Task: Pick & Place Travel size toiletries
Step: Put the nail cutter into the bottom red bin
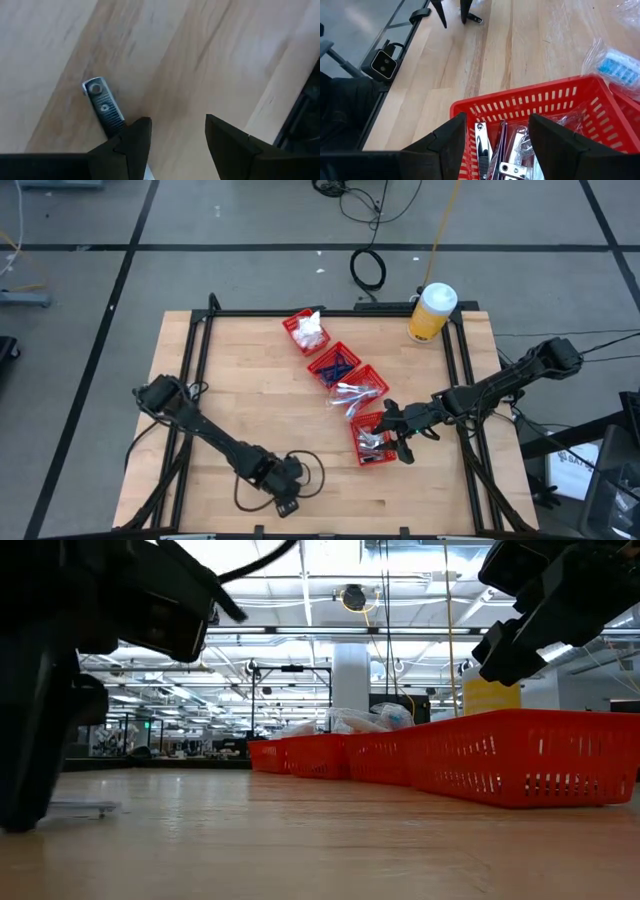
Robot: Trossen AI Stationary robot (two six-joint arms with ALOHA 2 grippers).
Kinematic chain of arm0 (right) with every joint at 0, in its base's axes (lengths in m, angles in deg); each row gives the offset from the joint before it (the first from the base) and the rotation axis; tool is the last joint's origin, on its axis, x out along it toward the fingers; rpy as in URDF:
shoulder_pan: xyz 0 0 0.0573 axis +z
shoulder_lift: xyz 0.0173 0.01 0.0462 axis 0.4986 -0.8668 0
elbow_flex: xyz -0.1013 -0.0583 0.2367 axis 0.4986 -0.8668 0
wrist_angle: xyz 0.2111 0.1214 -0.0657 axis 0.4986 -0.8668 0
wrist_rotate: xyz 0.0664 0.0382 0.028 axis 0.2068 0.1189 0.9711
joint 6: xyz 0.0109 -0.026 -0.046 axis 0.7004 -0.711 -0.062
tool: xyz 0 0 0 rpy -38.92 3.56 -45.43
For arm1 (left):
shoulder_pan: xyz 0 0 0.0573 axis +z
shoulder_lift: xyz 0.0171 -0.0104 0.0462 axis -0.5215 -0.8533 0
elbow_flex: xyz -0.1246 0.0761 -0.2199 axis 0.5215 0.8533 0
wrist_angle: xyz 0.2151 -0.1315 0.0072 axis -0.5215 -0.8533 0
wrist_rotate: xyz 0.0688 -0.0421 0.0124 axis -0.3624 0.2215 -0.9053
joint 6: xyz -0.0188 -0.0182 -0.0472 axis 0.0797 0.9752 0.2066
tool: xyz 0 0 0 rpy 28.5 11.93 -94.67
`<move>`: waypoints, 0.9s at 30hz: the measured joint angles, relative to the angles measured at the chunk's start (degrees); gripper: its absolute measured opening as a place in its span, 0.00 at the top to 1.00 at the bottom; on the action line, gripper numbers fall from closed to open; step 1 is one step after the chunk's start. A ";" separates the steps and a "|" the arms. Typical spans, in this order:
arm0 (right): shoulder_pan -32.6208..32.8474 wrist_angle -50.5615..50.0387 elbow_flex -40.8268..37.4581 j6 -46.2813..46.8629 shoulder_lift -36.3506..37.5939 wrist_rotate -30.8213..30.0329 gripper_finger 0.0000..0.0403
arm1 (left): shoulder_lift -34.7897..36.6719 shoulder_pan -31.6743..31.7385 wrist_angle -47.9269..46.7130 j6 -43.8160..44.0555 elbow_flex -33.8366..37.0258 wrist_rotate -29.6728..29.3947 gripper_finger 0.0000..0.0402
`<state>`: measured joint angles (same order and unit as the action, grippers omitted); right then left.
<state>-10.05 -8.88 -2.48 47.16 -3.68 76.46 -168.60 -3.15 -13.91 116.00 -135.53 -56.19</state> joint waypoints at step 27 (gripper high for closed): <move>0.00 0.01 0.00 0.00 0.00 0.01 0.50 | 0.69 -0.41 -50.83 -6.23 -14.54 -6.20 0.77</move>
<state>-10.05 -8.87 -2.48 47.16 -3.68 76.48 -167.91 -3.56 -64.74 109.77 -150.07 -62.39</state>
